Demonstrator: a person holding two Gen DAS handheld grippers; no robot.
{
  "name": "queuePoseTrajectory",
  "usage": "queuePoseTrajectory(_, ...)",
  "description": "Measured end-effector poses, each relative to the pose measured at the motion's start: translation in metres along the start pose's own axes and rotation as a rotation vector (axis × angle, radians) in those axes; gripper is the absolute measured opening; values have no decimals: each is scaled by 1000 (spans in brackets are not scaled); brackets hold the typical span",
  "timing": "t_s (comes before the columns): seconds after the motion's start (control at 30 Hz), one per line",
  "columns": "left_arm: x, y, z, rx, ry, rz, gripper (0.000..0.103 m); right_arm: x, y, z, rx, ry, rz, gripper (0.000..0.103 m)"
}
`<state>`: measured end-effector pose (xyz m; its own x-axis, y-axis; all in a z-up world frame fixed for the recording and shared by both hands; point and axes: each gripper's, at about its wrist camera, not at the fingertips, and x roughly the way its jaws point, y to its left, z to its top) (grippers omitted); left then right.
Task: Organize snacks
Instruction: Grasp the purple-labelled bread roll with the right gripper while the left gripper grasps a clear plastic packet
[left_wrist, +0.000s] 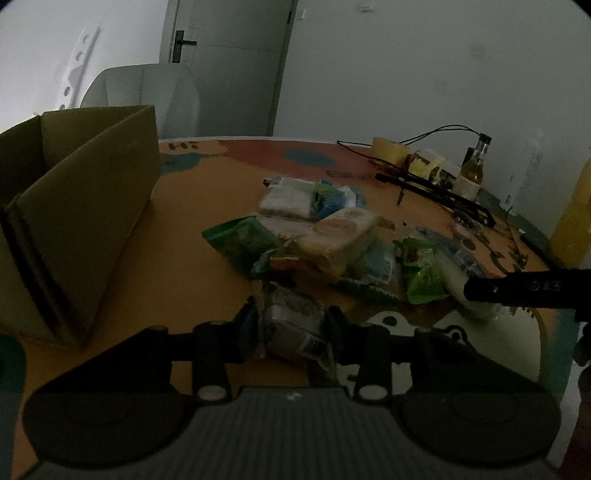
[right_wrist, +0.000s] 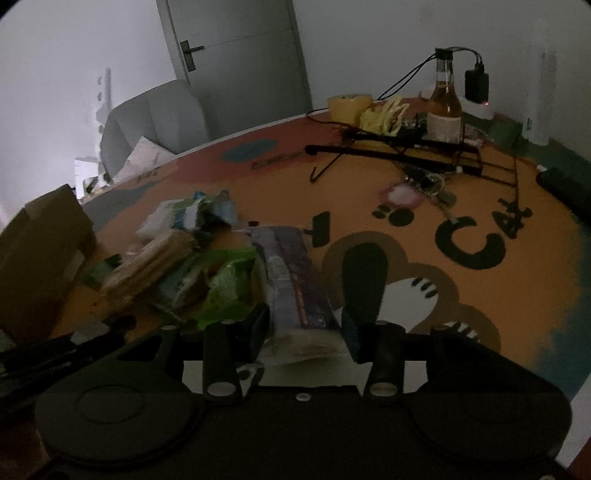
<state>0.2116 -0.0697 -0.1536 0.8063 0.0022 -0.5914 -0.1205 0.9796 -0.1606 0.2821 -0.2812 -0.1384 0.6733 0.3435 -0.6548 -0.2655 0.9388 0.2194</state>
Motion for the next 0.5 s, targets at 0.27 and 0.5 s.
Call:
queuePoseTrajectory(0.27, 3, -4, -2, 22, -14, 13, 41, 14, -3, 11, -17, -9, 7, 53)
queuePoseTrajectory(0.5, 3, 0, 0, 3, -21, -5, 35, 29, 12, 7, -107, 10, -9, 41)
